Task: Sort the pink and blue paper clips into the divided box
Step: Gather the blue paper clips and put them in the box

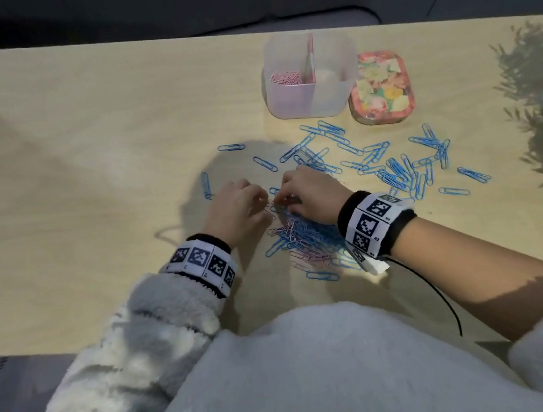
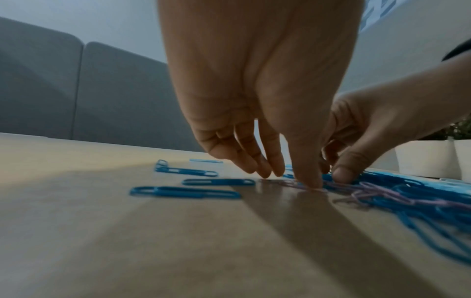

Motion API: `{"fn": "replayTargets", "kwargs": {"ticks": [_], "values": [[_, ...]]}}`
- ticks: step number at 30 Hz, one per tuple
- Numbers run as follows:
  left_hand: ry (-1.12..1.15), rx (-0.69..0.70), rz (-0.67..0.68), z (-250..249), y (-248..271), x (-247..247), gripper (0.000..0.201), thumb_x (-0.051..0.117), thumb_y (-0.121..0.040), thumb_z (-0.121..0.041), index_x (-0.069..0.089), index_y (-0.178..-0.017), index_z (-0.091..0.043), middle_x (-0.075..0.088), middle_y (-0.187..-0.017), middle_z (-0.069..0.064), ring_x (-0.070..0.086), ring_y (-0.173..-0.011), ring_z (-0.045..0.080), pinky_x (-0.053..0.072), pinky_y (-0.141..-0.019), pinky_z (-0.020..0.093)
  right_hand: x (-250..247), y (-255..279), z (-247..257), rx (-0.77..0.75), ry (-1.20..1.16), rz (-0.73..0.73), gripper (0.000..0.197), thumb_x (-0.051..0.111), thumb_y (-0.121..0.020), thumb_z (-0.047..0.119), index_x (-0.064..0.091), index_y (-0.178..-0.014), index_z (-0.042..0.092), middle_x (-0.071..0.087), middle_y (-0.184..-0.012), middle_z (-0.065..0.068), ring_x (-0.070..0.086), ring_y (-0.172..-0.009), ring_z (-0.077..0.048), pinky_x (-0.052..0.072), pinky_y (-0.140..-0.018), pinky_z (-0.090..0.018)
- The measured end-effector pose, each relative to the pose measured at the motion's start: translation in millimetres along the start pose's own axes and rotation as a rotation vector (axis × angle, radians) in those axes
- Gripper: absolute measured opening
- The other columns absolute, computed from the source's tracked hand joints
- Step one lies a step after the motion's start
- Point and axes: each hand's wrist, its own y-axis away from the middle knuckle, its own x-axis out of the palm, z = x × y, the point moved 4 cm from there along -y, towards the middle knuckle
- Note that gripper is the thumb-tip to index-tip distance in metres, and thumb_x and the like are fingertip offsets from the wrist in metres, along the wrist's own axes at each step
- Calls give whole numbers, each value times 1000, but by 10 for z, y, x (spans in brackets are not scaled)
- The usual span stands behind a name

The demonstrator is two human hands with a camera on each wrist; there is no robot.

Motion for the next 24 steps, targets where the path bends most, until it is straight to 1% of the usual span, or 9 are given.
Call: {"fn": "replayTargets", "kwargs": {"ticks": [5,11,14,16,18,19,21,22,24], "values": [[46,-40,43,-34,-119,14,19,69,-78,-18,65,-91,-6,60,-97,14,57,-91,30,42,-78,36,-8,-15,-37,81,-48,-50,17,55,-87,11,68,-99,12,63,-105,-9,56,-105,-27,44,-81,-34],[4,32,75,-49,-103,87,18,63,-83,-13,61,-90,3,58,-99,20,53,-94,33,35,-79,34,-6,-5,-154,135,-51,-48,13,53,-86,8,63,-94,8,61,-106,-12,51,-106,-29,41,-81,-34],[28,15,53,-47,-67,88,15,59,-84,-10,58,-96,0,60,-99,17,54,-94,31,38,-77,36,-147,32,-359,235,-313,-226,10,55,-84,7,63,-89,8,66,-93,-10,58,-87,-24,46,-78,-34],[34,-19,32,-26,-57,79,14,58,-86,-11,59,-96,-2,60,-100,16,55,-94,30,41,-79,38,-212,62,-463,273,-590,-314,11,56,-84,1,63,-92,5,62,-81,-8,56,-69,-15,47,-70,-29],[10,-36,3,-6,-60,77,13,58,-86,-12,61,-93,-2,59,-100,15,54,-95,30,42,-79,38,-211,102,-497,343,-895,-313,18,47,-88,-5,60,-93,6,55,-71,-6,55,-50,-5,47,-52,-20],[4,-41,-12,1,-61,77,13,59,-86,-12,62,-92,-1,58,-101,16,53,-96,30,41,-80,38,-189,118,-494,396,-1033,-285,22,40,-89,-7,58,-87,6,52,-68,-5,54,-44,-5,44,-44,-19],[-11,-47,-22,4,-71,83,14,59,-86,-13,62,-91,-1,56,-104,16,50,-100,31,38,-82,36,-122,152,-460,491,-1194,-205,25,37,-86,-3,54,-72,9,48,-64,-5,48,-44,-14,35,-39,-23],[-35,-46,-15,1,-81,90,15,58,-87,-14,62,-93,-1,55,-105,16,49,-102,31,38,-83,36,-89,170,-426,513,-1184,-165,22,41,-85,3,53,-68,10,47,-62,-5,43,-46,-15,31,-40,-23],[-106,-24,20,-17,-103,109,19,55,-90,-18,59,-97,-1,55,-106,17,49,-102,32,39,-84,38,-44,165,-372,441,-918,-124,20,49,-85,12,55,-66,11,46,-61,-1,38,-49,-13,29,-44,-22]]}}
